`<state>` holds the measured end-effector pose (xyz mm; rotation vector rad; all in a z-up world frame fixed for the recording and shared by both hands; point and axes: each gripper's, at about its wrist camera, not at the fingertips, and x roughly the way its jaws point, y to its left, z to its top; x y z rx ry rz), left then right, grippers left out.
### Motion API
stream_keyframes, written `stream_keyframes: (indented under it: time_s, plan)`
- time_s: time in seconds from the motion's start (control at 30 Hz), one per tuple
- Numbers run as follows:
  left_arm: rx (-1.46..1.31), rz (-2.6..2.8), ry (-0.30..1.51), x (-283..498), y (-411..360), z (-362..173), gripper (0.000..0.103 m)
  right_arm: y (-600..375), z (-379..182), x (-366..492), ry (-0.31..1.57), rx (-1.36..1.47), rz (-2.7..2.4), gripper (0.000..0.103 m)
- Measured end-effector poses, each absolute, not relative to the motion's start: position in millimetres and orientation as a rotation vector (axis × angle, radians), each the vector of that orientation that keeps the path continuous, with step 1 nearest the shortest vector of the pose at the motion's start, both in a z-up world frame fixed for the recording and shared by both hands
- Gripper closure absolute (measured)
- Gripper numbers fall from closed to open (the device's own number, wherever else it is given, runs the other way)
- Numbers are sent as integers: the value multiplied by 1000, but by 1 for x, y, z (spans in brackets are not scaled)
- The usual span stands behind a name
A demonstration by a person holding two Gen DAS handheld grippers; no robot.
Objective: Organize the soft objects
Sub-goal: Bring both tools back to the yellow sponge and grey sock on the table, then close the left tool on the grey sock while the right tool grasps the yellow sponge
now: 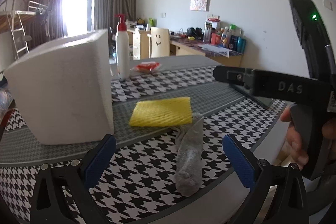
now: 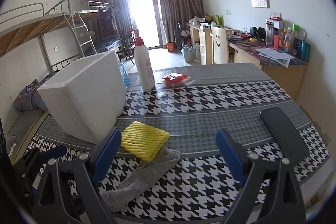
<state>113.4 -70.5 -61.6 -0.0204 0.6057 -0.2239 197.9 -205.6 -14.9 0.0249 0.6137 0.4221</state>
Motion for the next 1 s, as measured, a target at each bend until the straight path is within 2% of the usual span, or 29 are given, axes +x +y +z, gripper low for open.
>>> stream_keyframes:
  time_s: [0.4,0.63,1.0]
  plan:
    - [-21,-239,712,129,-82,-88,8,-206,-29,204,661,14,424,9]
    - [-4,-234,760,134,-89,-99,21,-207,-35,208,682,9,430,9]
    - [8,-255,834,143,-93,-114,52,-204,-45,218,712,16,458,9]
